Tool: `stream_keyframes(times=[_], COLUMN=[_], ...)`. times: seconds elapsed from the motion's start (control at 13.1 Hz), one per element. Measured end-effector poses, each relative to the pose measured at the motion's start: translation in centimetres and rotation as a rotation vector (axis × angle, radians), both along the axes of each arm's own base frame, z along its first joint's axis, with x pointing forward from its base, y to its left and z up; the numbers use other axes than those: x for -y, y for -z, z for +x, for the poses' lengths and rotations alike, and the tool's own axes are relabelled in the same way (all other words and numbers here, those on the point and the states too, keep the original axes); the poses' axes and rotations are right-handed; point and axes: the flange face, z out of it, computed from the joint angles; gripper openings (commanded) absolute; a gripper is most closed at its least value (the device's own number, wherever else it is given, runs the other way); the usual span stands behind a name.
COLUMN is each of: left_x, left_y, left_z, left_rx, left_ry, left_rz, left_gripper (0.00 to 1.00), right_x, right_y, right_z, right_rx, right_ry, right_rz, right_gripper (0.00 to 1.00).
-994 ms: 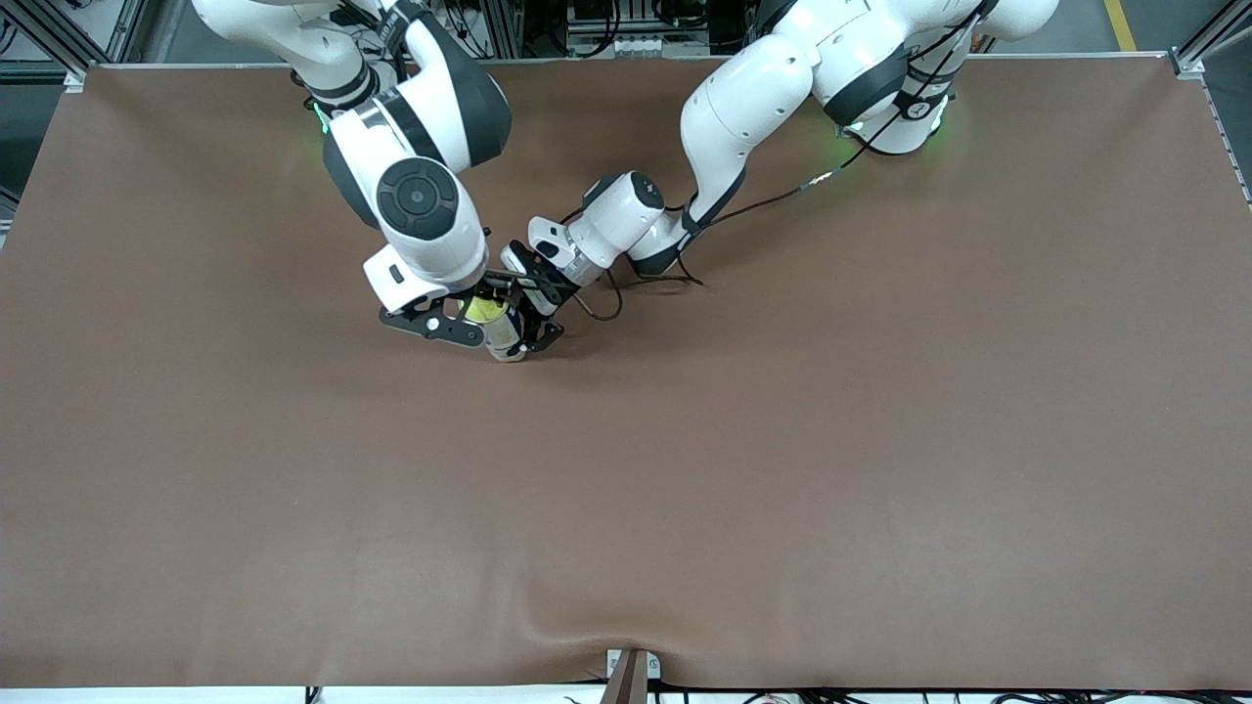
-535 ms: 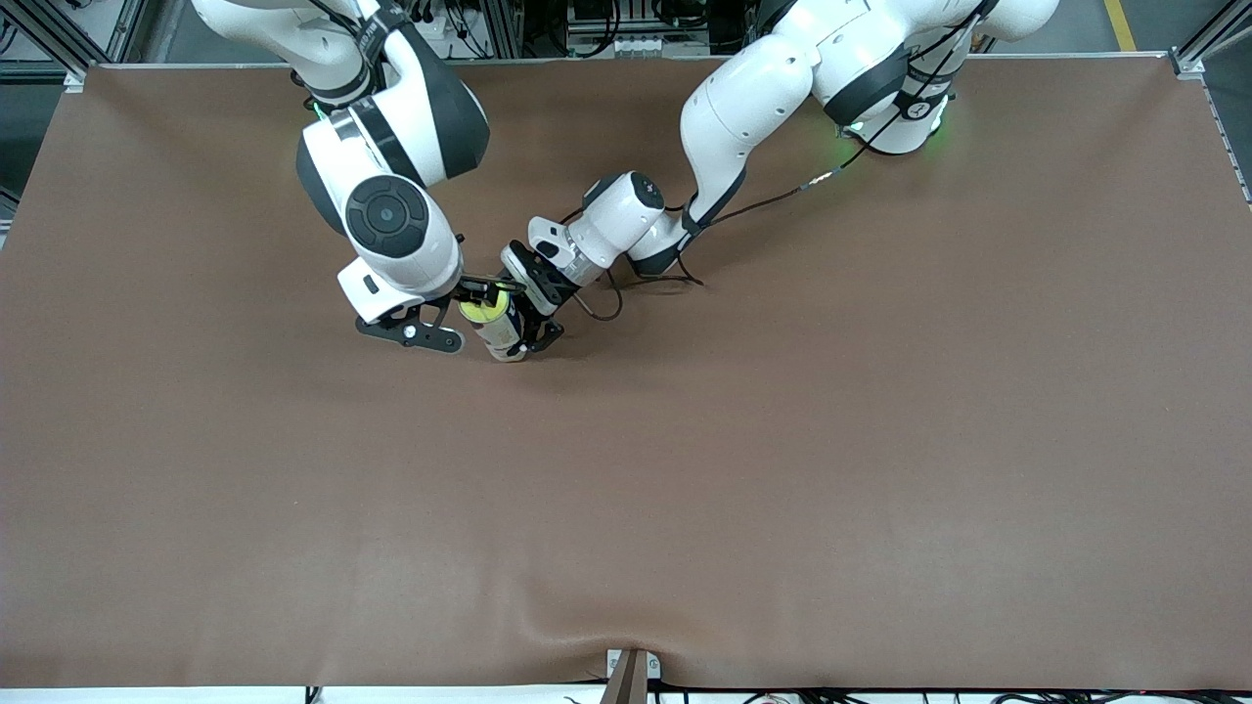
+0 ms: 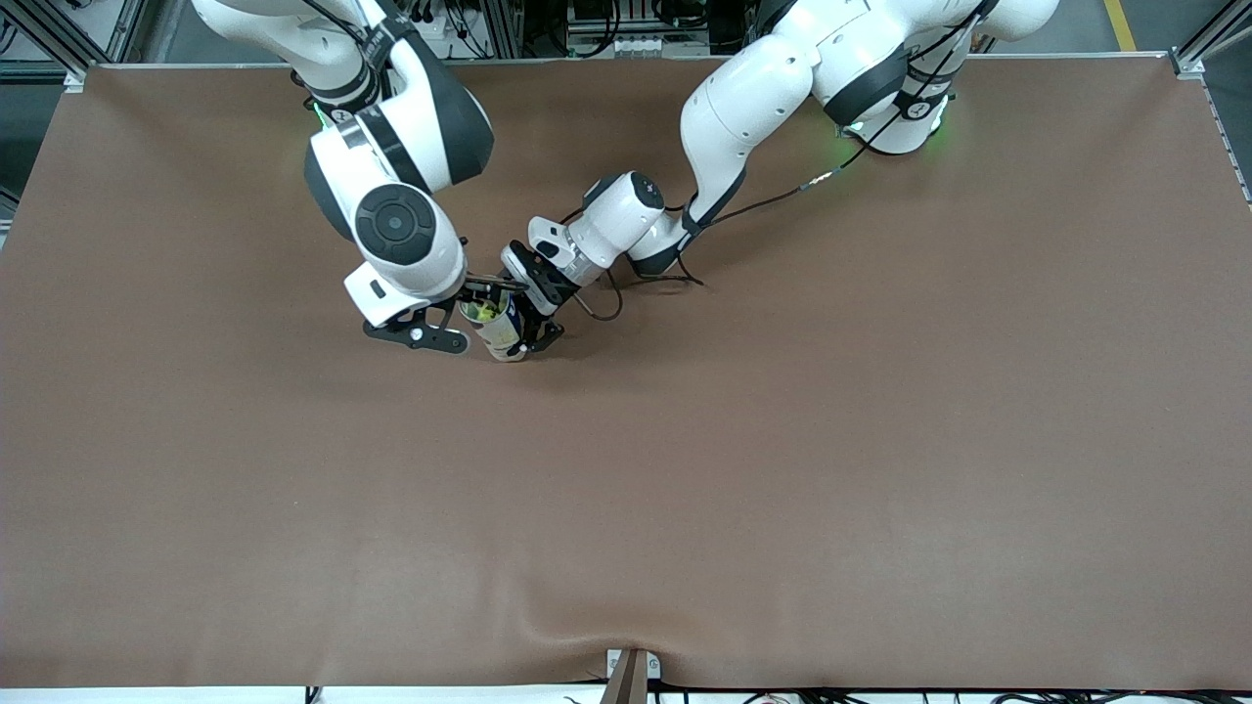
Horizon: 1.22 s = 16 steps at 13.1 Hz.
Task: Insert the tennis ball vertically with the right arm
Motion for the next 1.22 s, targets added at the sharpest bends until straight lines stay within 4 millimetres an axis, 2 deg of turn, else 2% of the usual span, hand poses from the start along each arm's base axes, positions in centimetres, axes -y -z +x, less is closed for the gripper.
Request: stream_keyframes(times=[0.15,0.38,0.54,0.92,1.07,1.22], left_x=[-0.1,-0.2,-0.2,0.1,0.3,0.3], left_y=[0.2,0.4,0.5,-0.5,-1.0,-1.1], left_z=[0.0,-0.2,-0.2,-0.4,-0.8,-1.3], left_rx=[-0.009,-0.024,-0.034,-0.056,-0.061,-0.065], left_ry=[-0.007,-0.017,-0.028,-0.053,-0.056,-0.049], left_rz=[0.001,0.002,0.0,-0.019,-0.025,-0.018], left_gripper=[1.0,1.0,1.0,1.0,1.0,1.0], right_x=[3.4,9.7,13.2,20.4,21.9,22.0], right_y=[-3.9,-11.7,-15.1,-20.5,-22.1,-22.9], right_z=[2.0,4.6,5.6,6.5,6.8,6.9], right_rx=[0.018,0.051,0.072,0.104,0.137,0.153], right_ry=[-0.014,-0.066,-0.092,-0.13,-0.157,-0.178], right_rz=[0.03,0.083,0.107,0.137,0.147,0.152], right_gripper=[1.0,1.0,1.0,1.0,1.0,1.0])
